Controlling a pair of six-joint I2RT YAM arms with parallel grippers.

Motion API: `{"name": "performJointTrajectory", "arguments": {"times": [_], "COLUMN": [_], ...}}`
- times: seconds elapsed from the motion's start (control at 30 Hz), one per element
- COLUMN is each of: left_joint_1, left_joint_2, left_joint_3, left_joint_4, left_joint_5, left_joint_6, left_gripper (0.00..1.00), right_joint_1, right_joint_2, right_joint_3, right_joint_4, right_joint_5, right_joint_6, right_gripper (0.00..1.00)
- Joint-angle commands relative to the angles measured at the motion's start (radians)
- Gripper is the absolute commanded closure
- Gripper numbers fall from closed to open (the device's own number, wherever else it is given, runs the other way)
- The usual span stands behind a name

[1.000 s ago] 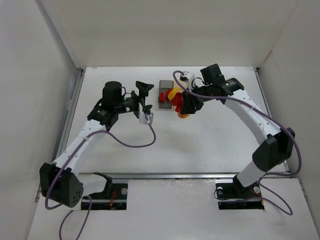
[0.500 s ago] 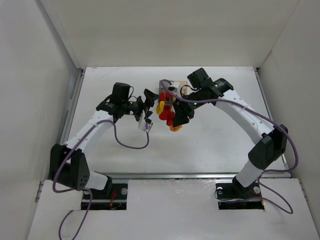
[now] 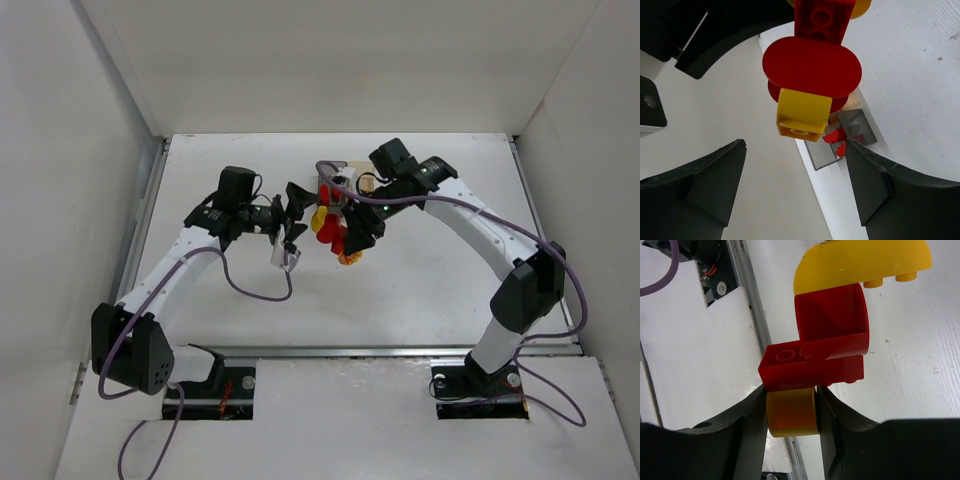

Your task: Sort the legos into containers by color

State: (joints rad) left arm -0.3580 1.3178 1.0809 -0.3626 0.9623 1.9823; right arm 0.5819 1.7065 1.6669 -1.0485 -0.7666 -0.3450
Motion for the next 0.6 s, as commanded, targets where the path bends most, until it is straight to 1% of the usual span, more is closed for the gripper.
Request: {"name": "performJointTrajectory", "arguments": {"times": [0.0,0.23,0.27,0.37,0.5,0.57], "left_joint_1": [0.002,-0.007,-0.016,-0.025,-0.025,-0.025], "left_joint_2": [-0.045,-0.075,-0.084,-0.084,-0.075,-0.075], "left_joint_3": [0.002,-0.052,-0.062,-0.072,-0.081,-0.081], "left_joint_4": [-0.055,-0.078,-0.067,-0.032,0.013,0.022], "left_joint_5": [0.065,0.065,0.065,0.055,0.046,0.046], "left_joint_6": [0.954,0.954,0.954,0.954,0.954,0.954], "left_gripper": [0.23,0.33,0.35,0.37,0.44,0.51], "right_joint_1": [-0.002,0.007,0.019,0.019,0.028,0.029], "right_joint_2": [-0.01,0.022,0.022,0.033,0.033,0.042], "right_joint_3": [0.048,0.079,0.079,0.088,0.088,0.088], "right_joint_4": [0.001,0.01,0.01,0.01,0.01,0.01], "right_joint_5": [-0.023,-0.043,-0.043,-0.043,-0.043,-0.053], "right_joint_6": [-0.022,-0.022,-0.022,-0.022,-0.012,-0.012], "right_gripper": [1.0,1.0,1.0,1.0,1.0,1.0]}}
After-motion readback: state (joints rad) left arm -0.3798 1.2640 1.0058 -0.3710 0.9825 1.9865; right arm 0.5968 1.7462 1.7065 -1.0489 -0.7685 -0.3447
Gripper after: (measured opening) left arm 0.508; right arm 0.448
